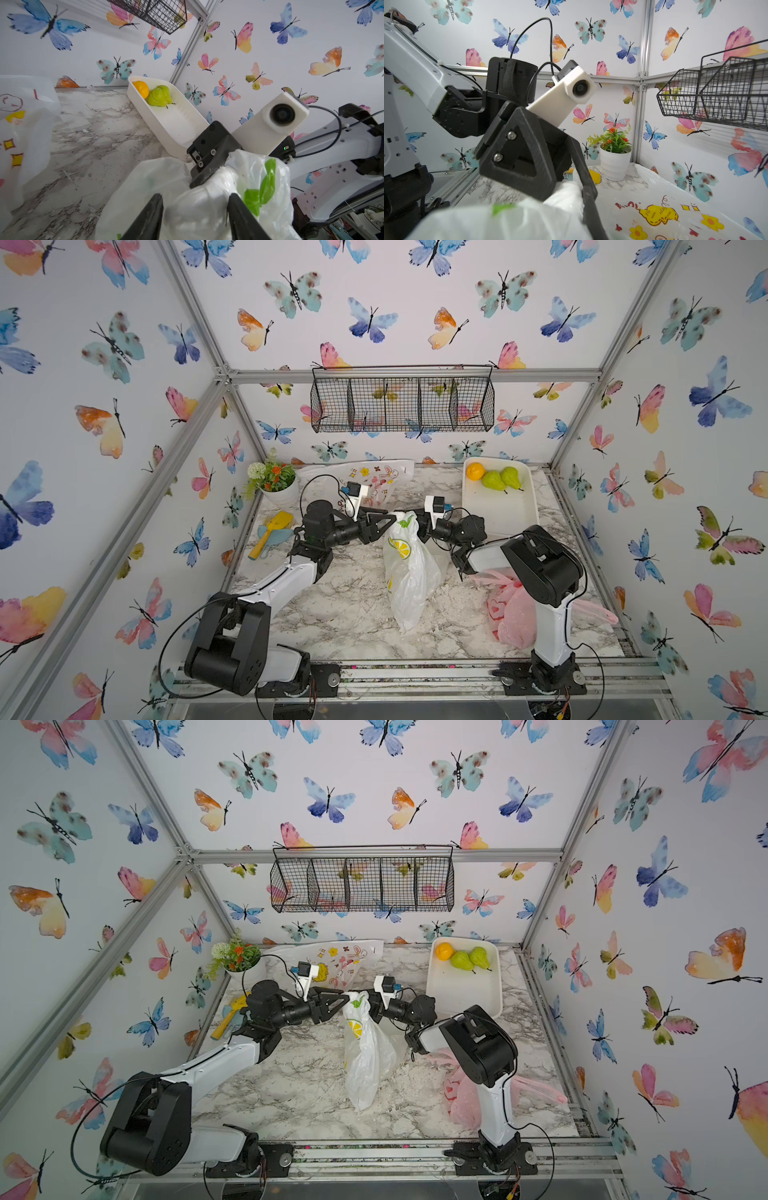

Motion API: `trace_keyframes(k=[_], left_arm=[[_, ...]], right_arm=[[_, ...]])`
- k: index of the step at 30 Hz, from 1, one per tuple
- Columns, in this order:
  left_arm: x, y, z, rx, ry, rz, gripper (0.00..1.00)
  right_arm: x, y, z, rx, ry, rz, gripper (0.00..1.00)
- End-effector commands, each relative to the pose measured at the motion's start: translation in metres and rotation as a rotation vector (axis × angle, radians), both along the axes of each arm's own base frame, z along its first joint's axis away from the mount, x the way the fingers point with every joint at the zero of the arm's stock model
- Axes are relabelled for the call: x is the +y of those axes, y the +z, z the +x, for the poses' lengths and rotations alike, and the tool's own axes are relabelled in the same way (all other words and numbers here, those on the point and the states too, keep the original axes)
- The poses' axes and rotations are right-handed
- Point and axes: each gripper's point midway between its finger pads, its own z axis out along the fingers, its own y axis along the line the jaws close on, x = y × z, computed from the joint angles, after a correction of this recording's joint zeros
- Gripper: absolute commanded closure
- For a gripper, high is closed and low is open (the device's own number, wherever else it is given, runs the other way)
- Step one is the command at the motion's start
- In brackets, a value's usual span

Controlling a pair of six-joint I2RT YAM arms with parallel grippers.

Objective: Place the pears into plastic bags & tie knots
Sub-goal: Tie the plastic bag at the center of the board.

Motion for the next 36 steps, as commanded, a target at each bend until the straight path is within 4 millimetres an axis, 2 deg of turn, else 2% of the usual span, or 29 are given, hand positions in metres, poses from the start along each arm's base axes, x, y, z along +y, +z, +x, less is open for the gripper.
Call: trace_keyframes(k=[1, 5, 8, 10, 13, 17, 20, 23, 25, 32, 36], left_arm=[[-0.014, 0.003, -0.006, -0.050, -0.041, -0.059, 0.49], [-0.025, 0.006, -0.014, -0.076, -0.084, -0.142, 0.51], [-0.035, -0.006, -0.017, -0.063, -0.112, -0.137, 0.53], [-0.034, -0.006, -0.019, -0.059, -0.120, -0.154, 0.53], [-0.021, -0.008, -0.018, -0.056, -0.086, -0.151, 0.50], [0.018, -0.024, -0.011, 0.011, 0.023, -0.074, 0.35], [0.043, -0.014, -0.018, 0.013, 0.071, -0.046, 0.34], [0.052, 0.001, -0.026, -0.012, 0.087, -0.044, 0.36], [0.049, 0.007, -0.025, -0.012, 0.067, -0.055, 0.38], [0.038, 0.008, -0.010, -0.015, 0.000, -0.070, 0.53], [0.035, 0.011, -0.009, -0.031, -0.025, -0.075, 0.56]], right_arm=[[-0.006, 0.035, -0.011, -0.034, 0.055, 0.069, 0.94], [-0.002, 0.040, -0.015, -0.020, 0.089, 0.076, 0.92], [0.001, 0.037, -0.016, -0.010, 0.114, 0.057, 0.87], [0.003, 0.032, -0.017, 0.001, 0.128, 0.042, 0.84], [0.003, 0.025, -0.019, 0.030, 0.145, 0.032, 0.82], [0.004, 0.026, -0.020, 0.030, 0.156, 0.026, 0.80], [0.005, 0.025, -0.018, 0.027, 0.150, 0.023, 0.80], [0.006, 0.024, -0.018, 0.029, 0.155, 0.018, 0.80], [0.007, 0.022, -0.018, 0.031, 0.160, 0.017, 0.80], [0.007, 0.022, -0.020, 0.033, 0.173, 0.012, 0.81], [0.007, 0.021, -0.020, 0.036, 0.178, 0.008, 0.81]])
